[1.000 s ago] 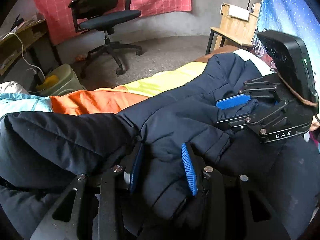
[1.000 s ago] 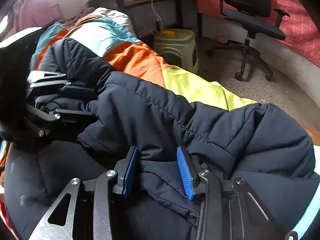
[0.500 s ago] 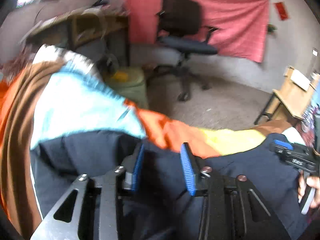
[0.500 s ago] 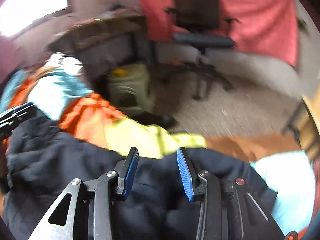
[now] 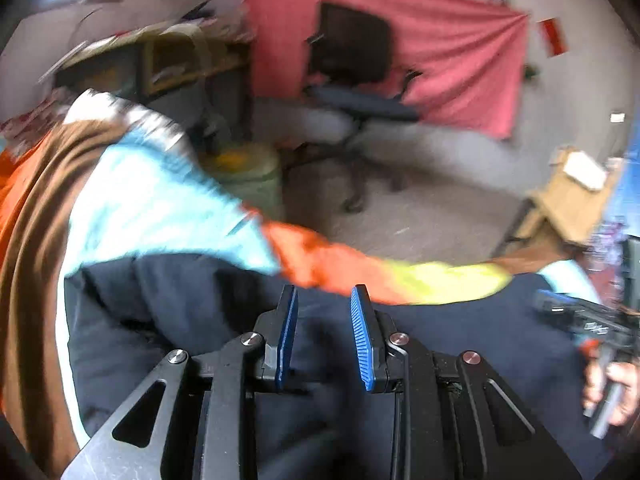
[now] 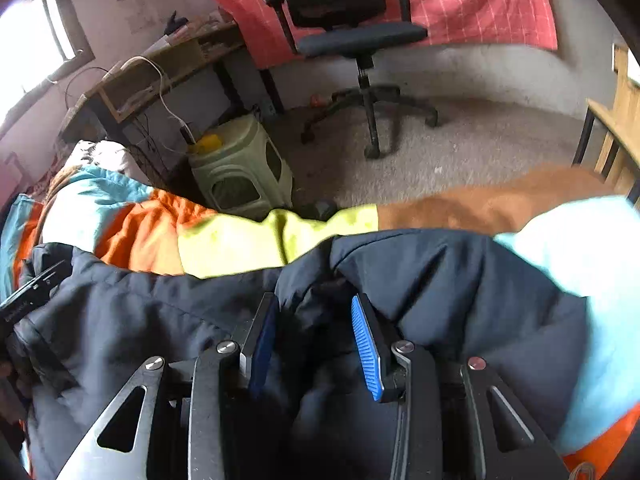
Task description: Fold large clothes
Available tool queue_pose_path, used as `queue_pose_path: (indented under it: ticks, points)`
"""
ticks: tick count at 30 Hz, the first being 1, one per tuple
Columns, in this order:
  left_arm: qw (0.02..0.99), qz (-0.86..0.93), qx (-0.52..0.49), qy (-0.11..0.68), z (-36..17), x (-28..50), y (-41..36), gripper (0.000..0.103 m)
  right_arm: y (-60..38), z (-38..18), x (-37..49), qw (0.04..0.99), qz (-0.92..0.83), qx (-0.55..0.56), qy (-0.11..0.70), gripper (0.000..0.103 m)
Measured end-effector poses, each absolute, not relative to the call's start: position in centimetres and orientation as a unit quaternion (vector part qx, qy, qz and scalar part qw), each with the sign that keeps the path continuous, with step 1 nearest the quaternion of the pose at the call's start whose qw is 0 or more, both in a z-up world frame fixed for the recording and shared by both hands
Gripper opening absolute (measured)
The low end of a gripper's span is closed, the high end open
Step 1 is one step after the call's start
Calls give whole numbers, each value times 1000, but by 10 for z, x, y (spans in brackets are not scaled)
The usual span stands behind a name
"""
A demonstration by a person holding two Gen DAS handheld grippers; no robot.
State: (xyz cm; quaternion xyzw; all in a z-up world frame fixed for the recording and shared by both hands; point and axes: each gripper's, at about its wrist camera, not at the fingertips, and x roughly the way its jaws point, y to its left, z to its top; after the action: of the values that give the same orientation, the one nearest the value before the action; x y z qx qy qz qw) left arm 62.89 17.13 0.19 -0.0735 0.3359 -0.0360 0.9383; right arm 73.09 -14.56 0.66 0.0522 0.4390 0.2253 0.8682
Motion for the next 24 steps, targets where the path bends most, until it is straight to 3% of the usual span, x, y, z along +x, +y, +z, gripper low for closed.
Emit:
queue_pose_path:
  ticks: [3,9,18,19,21,22,24]
  points:
    - [937,-116,-36,328,19,610,147,24,-134,40,703,874,278,30,398,38]
    - [884,-152,71,436,-18,601,101,24,-108,36,669,847,306,-44,432,38]
    - [888,-121,34,442,-18,574,107,25,-128,25,648,849,271,-11,454,38]
    - [889,-122,24,440,-10,571,109,28,-133,29,644,851,267,2,452,38]
    - [897,-122,5,425,10,554,110,44,-144,39,632,857,258,27,446,38]
    - [900,-124,-4,418,18,548,111,57,-149,47,624,861,253,39,440,38]
    - [907,-132,-34,399,39,525,114,67,-158,60,603,869,241,55,428,64]
